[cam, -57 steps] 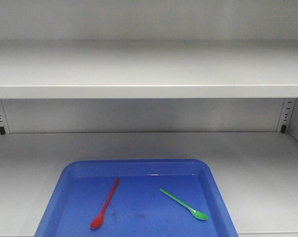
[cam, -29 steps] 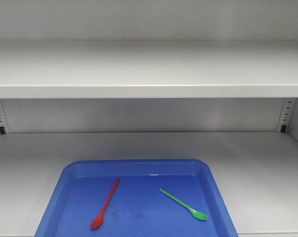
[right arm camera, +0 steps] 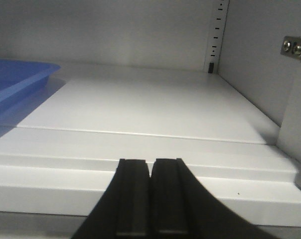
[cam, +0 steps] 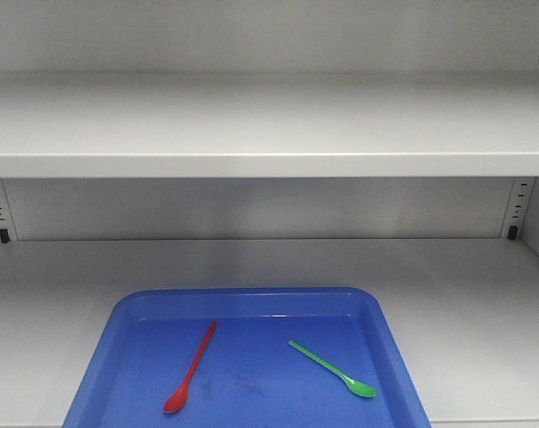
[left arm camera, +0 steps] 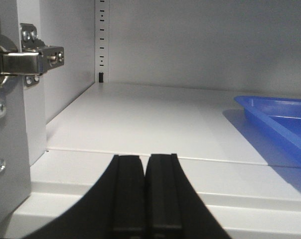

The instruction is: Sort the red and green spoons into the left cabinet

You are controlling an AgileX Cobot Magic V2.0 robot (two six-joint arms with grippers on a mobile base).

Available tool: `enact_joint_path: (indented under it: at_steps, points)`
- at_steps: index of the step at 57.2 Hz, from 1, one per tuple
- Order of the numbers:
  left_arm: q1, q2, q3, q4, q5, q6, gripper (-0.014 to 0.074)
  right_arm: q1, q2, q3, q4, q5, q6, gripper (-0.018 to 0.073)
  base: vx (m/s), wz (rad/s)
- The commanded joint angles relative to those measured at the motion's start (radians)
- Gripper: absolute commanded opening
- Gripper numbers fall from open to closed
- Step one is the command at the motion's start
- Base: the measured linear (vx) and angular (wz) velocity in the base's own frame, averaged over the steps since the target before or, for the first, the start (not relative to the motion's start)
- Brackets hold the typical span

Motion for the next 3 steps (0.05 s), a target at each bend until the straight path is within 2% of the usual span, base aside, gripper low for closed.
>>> enact_joint_path:
  at_steps: [1, 3]
  points:
    - [0.003, -0.019, -0.003, -0.009, -0.083, 0.0, -0.0006, -0.006, -0.012, 0.011, -0.001, -0.077, -0.014, -0.0009, 0.0, 0.0]
    - [0.003, -0.019, -0.003, -0.009, -0.083, 0.0, -0.0006, -0.006, -0.012, 0.011, -0.001, -0.077, -0.014, -0.0009, 0.0, 0.0]
